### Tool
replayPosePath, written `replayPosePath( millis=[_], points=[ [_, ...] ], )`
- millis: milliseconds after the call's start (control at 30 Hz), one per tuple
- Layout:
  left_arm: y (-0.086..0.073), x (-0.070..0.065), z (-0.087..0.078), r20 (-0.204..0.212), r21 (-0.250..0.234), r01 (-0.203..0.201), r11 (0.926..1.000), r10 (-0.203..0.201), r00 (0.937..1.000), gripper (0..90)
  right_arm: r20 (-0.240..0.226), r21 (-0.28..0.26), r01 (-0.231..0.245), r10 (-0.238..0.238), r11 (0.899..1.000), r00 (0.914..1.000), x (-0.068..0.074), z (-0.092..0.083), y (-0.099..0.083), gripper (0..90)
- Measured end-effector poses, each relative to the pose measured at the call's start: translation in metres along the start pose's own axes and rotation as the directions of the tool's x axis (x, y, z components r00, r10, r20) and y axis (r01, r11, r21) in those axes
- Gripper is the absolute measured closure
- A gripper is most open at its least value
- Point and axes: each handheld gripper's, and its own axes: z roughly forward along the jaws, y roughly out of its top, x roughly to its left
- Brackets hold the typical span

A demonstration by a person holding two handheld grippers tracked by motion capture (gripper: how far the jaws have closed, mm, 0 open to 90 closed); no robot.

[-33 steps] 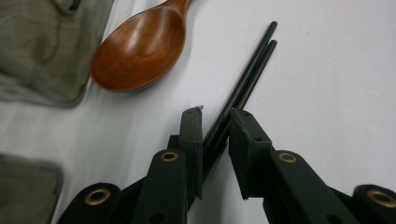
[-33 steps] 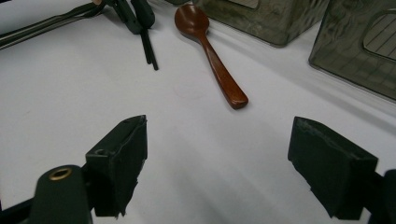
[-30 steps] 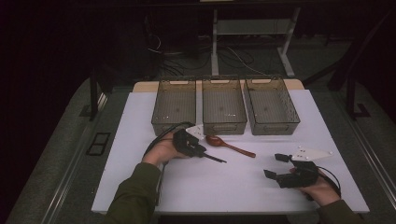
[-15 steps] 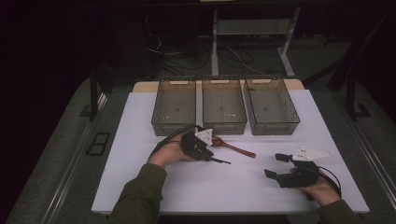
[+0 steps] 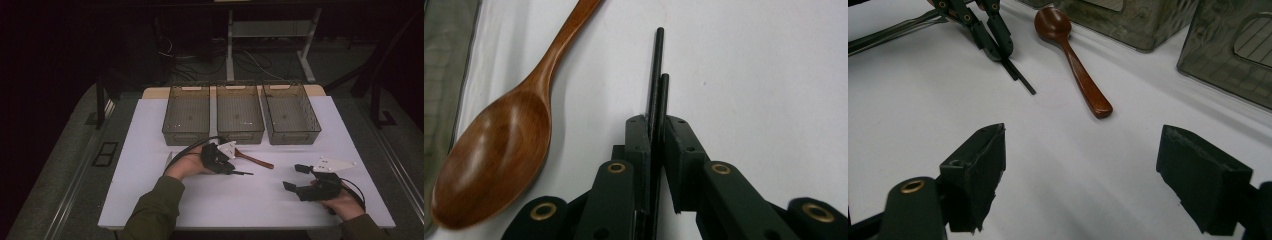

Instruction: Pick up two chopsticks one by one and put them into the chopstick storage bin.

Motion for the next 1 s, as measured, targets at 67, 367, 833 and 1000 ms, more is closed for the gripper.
replayPosePath(
  millis=[67,367,833,1000],
  points=[
    [0.004,0.000,0.002,0.001,0.007,-0.009,0.9999,0.009,1.0000,80.7,-0.001,-0.001,0.000,0.000,1.000,1.0000,0.000,0.000,0.000,20.0],
    [0.023,-0.003,0.014,0.023,0.017,-0.045,0.9988,0.044,0.9987,80.8,-0.002,-0.004,0.000,0.000,1.000,1.0000,0.000,-0.001,0.000,20.0],
    [0.054,-0.019,0.033,0.077,-0.006,-0.060,0.9982,0.060,0.9952,80.8,-0.001,-0.007,-0.001,0.001,1.000,1.0000,0.000,-0.002,0.001,20.0],
    [0.055,-0.021,0.037,0.070,-0.009,-0.049,0.9988,0.049,0.9964,80.0,-0.001,-0.006,0.000,0.000,1.000,1.0000,0.000,-0.002,0.001,20.0]
  ],
)
